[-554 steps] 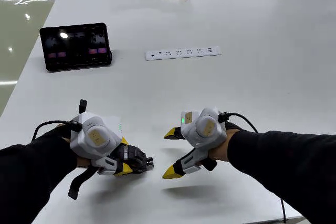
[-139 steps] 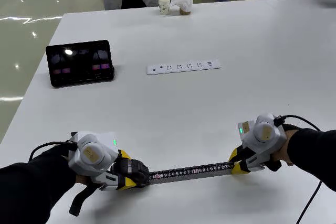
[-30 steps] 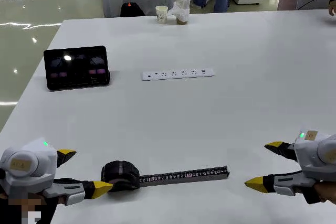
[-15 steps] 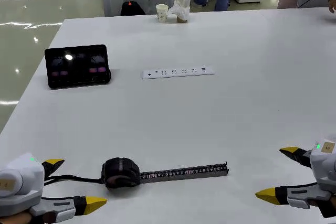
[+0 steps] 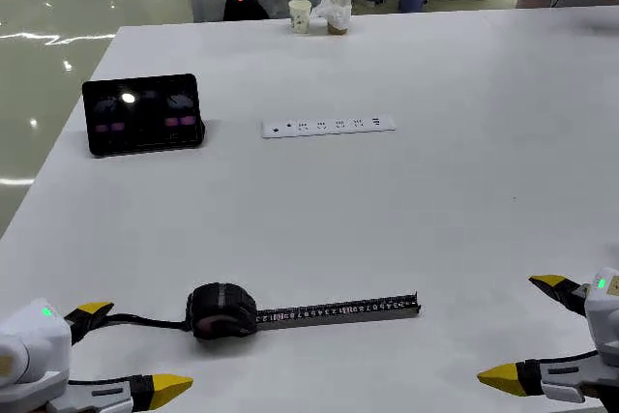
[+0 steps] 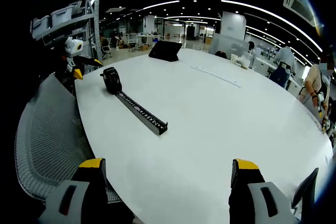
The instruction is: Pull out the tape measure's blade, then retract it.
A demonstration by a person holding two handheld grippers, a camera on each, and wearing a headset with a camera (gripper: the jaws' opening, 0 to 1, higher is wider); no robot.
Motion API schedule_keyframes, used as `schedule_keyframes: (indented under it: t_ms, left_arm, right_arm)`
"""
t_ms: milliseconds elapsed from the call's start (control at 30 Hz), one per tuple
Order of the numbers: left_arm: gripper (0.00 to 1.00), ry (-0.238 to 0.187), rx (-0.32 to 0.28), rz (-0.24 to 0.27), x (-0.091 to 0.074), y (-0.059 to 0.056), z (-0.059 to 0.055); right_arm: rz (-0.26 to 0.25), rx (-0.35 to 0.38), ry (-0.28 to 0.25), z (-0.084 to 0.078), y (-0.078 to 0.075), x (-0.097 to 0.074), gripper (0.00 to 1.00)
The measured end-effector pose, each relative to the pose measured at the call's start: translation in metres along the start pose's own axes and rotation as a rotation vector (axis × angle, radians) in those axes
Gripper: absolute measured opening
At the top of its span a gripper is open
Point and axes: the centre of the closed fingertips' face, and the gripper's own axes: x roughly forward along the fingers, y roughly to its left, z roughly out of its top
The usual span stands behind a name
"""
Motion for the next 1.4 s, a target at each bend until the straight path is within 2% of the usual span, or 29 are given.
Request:
schedule_keyframes:
  t_ms: [67,433,500,567,767,900,1100,1200,1267,1300,1400]
  left_arm:
    - [0.99,0.004,0.014,0.010,0.000,0.001,-0.002]
    - [0.99,-0.008,0.009,0.027,-0.005,0.003,-0.001]
    - [0.99,-0.015,0.043,0.038,-0.005,0.003,-0.001]
    - [0.99,-0.007,0.051,0.035,-0.005,0.002,-0.002]
    - [0.99,0.001,0.045,0.022,-0.005,-0.002,-0.006]
    - [0.99,0.014,0.036,0.017,-0.007,-0.003,-0.009]
    - [0.99,0.015,0.024,0.023,-0.007,-0.002,-0.007]
    - [0.99,0.015,0.033,0.027,-0.006,-0.001,-0.006]
    - [0.99,0.013,0.028,0.032,-0.004,0.000,-0.006]
    - [0.99,-0.003,0.015,0.033,-0.004,-0.001,-0.004]
    - [0.99,-0.010,0.024,0.043,-0.003,-0.003,-0.003]
  right_arm:
    - [0.006,0.002,0.005,-0.001,0.002,0.000,0.99]
    - [0.012,0.001,0.030,-0.005,0.005,0.002,0.99]
    - [0.004,-0.030,0.033,-0.006,0.003,0.002,0.99]
    - [0.012,-0.013,0.034,-0.007,0.004,0.002,0.99]
    - [0.008,-0.007,0.036,-0.010,0.001,0.002,0.99]
    - [0.003,0.026,0.029,-0.009,0.000,0.002,0.99]
    - [0.006,0.032,0.038,-0.011,0.002,0.003,0.99]
    - [0.013,0.021,0.036,-0.012,0.003,0.003,0.99]
    - [0.020,-0.012,0.016,-0.010,0.005,0.001,0.99]
    - [0.021,-0.024,0.012,-0.009,0.006,0.001,0.99]
    - [0.027,-0.025,0.027,-0.012,0.007,0.001,0.99]
